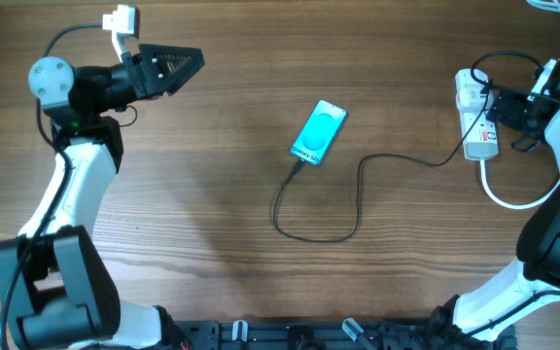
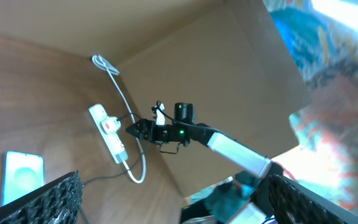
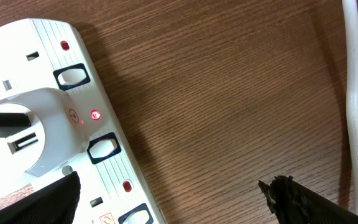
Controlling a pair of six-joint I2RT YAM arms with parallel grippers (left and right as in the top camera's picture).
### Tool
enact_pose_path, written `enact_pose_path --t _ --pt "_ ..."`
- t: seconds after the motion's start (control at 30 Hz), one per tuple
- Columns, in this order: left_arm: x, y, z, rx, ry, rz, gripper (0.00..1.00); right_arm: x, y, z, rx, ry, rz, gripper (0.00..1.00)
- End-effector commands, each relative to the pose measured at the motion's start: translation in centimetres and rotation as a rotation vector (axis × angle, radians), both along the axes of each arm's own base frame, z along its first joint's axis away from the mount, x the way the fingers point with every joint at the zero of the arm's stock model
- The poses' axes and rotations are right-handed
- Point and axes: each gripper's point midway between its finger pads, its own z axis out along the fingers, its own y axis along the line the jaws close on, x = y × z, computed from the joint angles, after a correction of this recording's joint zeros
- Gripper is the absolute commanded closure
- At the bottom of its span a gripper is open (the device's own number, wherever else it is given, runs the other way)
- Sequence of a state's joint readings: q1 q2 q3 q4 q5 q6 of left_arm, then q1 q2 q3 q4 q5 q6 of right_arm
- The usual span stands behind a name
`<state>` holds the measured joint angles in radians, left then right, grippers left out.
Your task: Plug charger to phone and switch on socket
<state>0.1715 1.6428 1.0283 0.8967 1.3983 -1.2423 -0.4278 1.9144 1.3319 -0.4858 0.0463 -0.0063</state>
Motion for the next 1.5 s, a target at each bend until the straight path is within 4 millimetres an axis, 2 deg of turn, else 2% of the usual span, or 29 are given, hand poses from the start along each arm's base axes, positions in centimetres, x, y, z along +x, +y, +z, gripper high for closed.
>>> enact_pose_path --t 0.0,0.07,0.13,0.23,0.33,0.4,0.53,0.6,0.73,0.93,1.03,1.1,1.27,1.47 --pt "-1.7 -0.8 2.4 0.08 -0.264 -0.012 0.0 -0.1 -0.2 0.9 -0.029 -0.008 0.009 0.0" --pt "-1.3 -1.2 2.7 0.08 -0.271 0.025 0.0 -0.1 -0.2 0.9 -0.029 -0.007 0.009 0.0" --pt "0.5 -1.0 1.7 0.053 -0.109 0.146 0.0 -0.1 -0.2 0.9 -0.029 -0.007 0.009 0.0" --pt "2.3 -0.3 -1.8 0.111 0.102 0.333 0.0 -0.1 -0.2 0.9 -0.029 -0.007 0.009 0.0" --pt "2.4 1.1 -6.3 0.232 0.331 0.538 0.0 -0.1 -0.2 0.9 -0.029 -0.007 0.009 0.0" --pt "1.7 1.9 -8.0 0.308 0.407 0.619 0.0 -0.1 -0.2 0.9 -0.029 -0.008 0.009 0.0" --pt "0.2 3.3 -9.2 0.429 0.451 0.745 0.0 -0.1 -0.2 0.9 -0.029 -0.008 0.009 0.0" --pt "-0.4 4.3 -8.8 0.464 0.439 0.821 0.0 -0.1 -0.2 0.9 -0.029 -0.007 0.009 0.0" --pt "-3.2 6.1 -8.0 0.494 0.375 0.963 0.0 -0.1 -0.2 0.9 -0.029 -0.007 0.009 0.0" --pt "-6.3 6.9 -6.0 0.466 0.31 1.014 0.0 -0.1 -0.2 0.9 -0.029 -0.008 0.009 0.0" --pt "-7.2 7.0 -6.2 0.461 0.302 1.017 0.0 -0.1 -0.2 0.9 -0.029 -0.007 0.009 0.0" --pt "-8.0 7.1 -7.0 0.464 0.304 1.022 0.0 -0.1 -0.2 0.9 -0.029 -0.008 0.009 0.0" --pt "-10.1 7.8 -10.7 0.484 0.321 1.049 0.0 -0.1 -0.2 0.9 -0.029 -0.008 0.009 0.0" --pt "-11.5 7.8 -14.0 0.398 0.229 1.075 0.0 -0.1 -0.2 0.9 -0.029 -0.007 0.009 0.0"
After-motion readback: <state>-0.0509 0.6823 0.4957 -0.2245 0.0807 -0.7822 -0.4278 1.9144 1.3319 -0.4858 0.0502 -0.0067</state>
